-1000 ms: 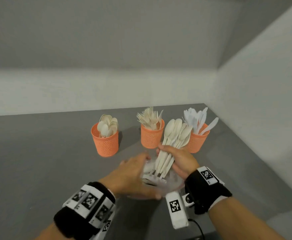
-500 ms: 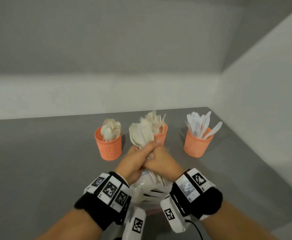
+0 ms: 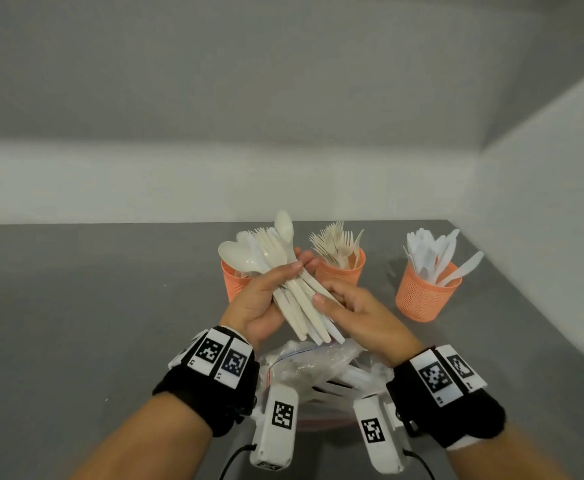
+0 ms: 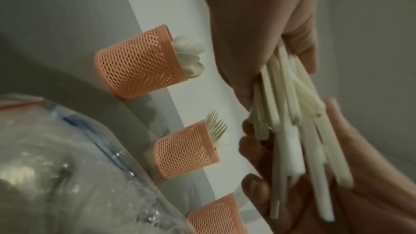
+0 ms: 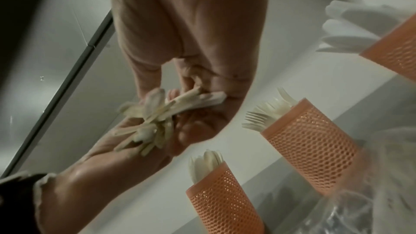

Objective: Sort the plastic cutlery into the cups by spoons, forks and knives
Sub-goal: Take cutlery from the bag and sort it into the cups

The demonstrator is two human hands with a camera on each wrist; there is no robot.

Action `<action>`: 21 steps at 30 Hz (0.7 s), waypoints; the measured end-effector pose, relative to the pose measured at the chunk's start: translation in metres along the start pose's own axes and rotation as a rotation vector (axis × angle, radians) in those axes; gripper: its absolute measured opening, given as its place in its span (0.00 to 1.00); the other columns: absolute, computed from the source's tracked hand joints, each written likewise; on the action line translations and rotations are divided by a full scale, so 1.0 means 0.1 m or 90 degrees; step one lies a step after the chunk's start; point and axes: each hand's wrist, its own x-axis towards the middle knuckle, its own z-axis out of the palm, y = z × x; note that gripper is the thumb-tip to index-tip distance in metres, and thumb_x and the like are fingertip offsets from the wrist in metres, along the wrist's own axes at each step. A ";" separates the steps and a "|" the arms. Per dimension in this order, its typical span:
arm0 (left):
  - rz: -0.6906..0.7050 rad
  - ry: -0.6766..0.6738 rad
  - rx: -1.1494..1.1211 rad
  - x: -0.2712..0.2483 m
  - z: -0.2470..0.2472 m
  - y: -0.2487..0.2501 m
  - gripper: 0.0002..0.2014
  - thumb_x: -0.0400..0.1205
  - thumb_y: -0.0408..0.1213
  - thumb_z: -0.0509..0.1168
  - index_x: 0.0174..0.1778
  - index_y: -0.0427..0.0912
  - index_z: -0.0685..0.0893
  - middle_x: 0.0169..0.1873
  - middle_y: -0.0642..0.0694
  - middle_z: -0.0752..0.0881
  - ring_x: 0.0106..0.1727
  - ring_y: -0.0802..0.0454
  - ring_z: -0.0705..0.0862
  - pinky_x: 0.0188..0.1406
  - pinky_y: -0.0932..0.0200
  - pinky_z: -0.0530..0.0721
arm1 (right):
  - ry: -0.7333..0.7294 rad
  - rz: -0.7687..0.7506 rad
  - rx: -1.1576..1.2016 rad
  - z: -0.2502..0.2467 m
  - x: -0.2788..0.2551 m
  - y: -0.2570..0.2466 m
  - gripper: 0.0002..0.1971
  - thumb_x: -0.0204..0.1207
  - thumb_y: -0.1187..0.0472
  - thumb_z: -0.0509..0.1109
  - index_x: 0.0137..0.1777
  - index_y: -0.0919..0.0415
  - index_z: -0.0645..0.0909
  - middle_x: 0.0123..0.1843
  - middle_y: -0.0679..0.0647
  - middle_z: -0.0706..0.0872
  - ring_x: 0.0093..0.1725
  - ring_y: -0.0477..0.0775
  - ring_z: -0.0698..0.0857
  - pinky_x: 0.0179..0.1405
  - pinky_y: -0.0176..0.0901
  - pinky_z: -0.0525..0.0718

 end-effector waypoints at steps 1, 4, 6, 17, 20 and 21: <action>0.009 -0.004 -0.001 -0.01 0.00 0.01 0.08 0.72 0.26 0.64 0.45 0.40 0.81 0.35 0.48 0.90 0.41 0.55 0.90 0.50 0.54 0.87 | 0.022 -0.018 -0.020 0.01 0.00 0.00 0.13 0.79 0.55 0.65 0.62 0.55 0.79 0.55 0.59 0.88 0.56 0.57 0.86 0.63 0.55 0.83; 0.035 0.028 -0.020 -0.01 -0.01 0.00 0.08 0.78 0.24 0.62 0.40 0.41 0.81 0.29 0.49 0.87 0.36 0.56 0.88 0.47 0.55 0.87 | 0.085 -0.040 -0.050 0.00 0.02 0.01 0.12 0.79 0.57 0.66 0.61 0.53 0.77 0.44 0.63 0.83 0.42 0.50 0.86 0.48 0.39 0.84; 0.055 0.041 -0.017 -0.01 -0.03 -0.02 0.09 0.79 0.23 0.60 0.40 0.41 0.80 0.27 0.49 0.86 0.33 0.56 0.88 0.51 0.51 0.84 | 0.086 -0.034 -0.087 0.00 0.02 0.03 0.08 0.80 0.58 0.64 0.56 0.56 0.79 0.36 0.55 0.77 0.29 0.38 0.77 0.34 0.27 0.77; 0.021 0.013 -0.007 -0.03 -0.03 -0.17 0.07 0.69 0.33 0.67 0.36 0.37 0.91 0.39 0.43 0.91 0.44 0.54 0.91 0.49 0.56 0.88 | 0.009 -0.049 -0.219 0.22 0.11 0.06 0.20 0.85 0.51 0.52 0.66 0.63 0.74 0.58 0.62 0.85 0.59 0.58 0.84 0.63 0.57 0.81; -0.006 0.004 -0.039 -0.07 -0.03 -0.16 0.09 0.70 0.34 0.66 0.41 0.37 0.90 0.41 0.43 0.91 0.46 0.52 0.90 0.52 0.51 0.86 | -0.024 0.027 -0.102 0.18 0.11 0.01 0.22 0.85 0.49 0.50 0.66 0.59 0.79 0.60 0.59 0.87 0.61 0.53 0.85 0.63 0.41 0.80; -0.008 0.008 -0.035 -0.08 -0.02 -0.16 0.09 0.70 0.34 0.66 0.42 0.36 0.89 0.41 0.43 0.91 0.46 0.52 0.91 0.52 0.51 0.86 | -0.039 0.057 -0.038 0.17 0.10 0.00 0.23 0.84 0.46 0.50 0.64 0.58 0.81 0.55 0.59 0.89 0.55 0.52 0.88 0.56 0.40 0.84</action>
